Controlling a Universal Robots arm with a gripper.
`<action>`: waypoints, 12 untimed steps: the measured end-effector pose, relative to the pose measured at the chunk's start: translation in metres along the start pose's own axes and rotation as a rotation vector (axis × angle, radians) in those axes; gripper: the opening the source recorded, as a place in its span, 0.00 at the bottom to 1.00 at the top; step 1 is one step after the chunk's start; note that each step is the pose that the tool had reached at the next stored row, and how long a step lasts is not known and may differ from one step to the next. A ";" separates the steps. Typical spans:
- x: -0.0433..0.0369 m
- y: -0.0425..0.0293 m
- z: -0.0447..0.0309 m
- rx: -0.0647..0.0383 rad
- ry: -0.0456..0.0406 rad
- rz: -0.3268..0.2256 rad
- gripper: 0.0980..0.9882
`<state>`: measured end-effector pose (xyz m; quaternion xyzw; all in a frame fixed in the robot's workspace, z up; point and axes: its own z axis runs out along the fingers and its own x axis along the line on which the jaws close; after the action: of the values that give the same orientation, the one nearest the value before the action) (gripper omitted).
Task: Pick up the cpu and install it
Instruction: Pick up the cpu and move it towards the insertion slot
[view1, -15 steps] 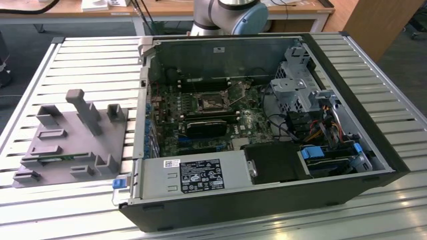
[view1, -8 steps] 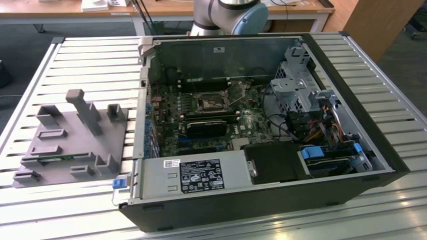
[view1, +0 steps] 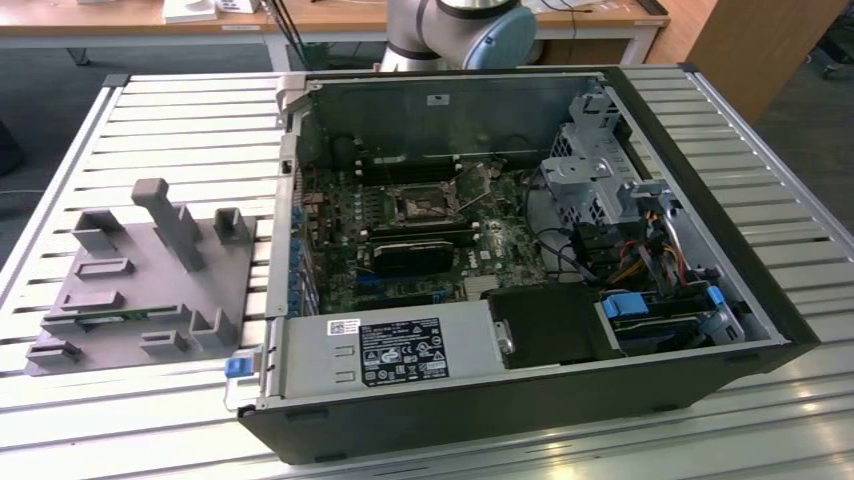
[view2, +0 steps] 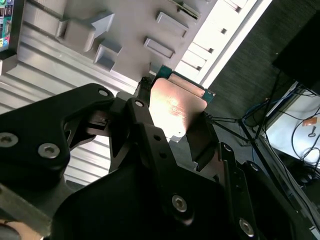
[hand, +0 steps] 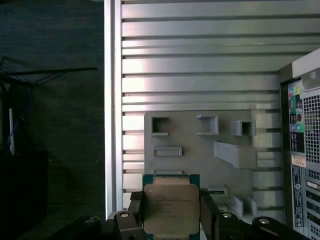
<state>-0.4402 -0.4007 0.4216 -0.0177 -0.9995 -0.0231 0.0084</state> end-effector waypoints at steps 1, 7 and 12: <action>-0.0005 0.0001 -0.0010 0.000 0.0000 0.000 0.50; -0.0187 0.0007 -0.0014 0.000 0.0007 0.000 0.50; -0.0397 0.0015 -0.0017 0.000 0.0006 0.000 0.50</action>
<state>-0.4004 -0.4007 0.4226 -0.0179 -0.9995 -0.0231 0.0087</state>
